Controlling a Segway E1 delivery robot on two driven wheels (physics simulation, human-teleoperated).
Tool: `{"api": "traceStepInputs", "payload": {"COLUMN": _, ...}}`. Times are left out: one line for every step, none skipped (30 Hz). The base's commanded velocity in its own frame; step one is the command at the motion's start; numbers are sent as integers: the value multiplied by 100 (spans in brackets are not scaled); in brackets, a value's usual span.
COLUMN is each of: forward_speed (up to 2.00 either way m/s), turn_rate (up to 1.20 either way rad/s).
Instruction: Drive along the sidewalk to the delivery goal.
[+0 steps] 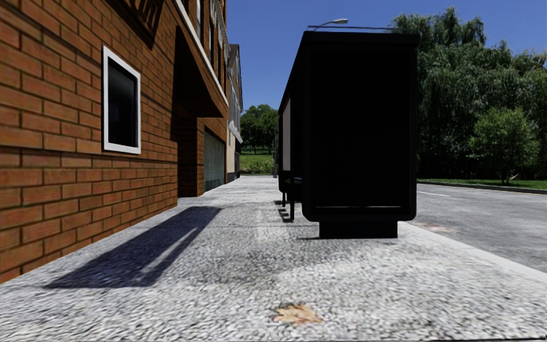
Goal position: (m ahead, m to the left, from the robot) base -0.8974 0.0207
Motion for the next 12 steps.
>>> {"api": "traceStepInputs", "payload": {"forward_speed": 0, "turn_rate": 0}}
{"api": "traceStepInputs", "payload": {"forward_speed": 0, "turn_rate": 0}}
{"api": "traceStepInputs", "payload": {"forward_speed": 0, "turn_rate": 0}}
{"api": "traceStepInputs", "payload": {"forward_speed": 0, "turn_rate": 0}}
{"api": "traceStepInputs", "payload": {"forward_speed": 0, "turn_rate": 0}}
{"api": "traceStepInputs", "payload": {"forward_speed": 0, "turn_rate": 0}}
{"api": "traceStepInputs", "payload": {"forward_speed": 0, "turn_rate": 0}}
{"api": "traceStepInputs", "payload": {"forward_speed": 0, "turn_rate": 0}}
{"api": "traceStepInputs", "payload": {"forward_speed": 0, "turn_rate": 0}}
{"api": "traceStepInputs", "payload": {"forward_speed": 0, "turn_rate": 0}}
{"api": "traceStepInputs", "payload": {"forward_speed": 0, "turn_rate": 0}}
{"api": "traceStepInputs", "payload": {"forward_speed": 0, "turn_rate": 0}}
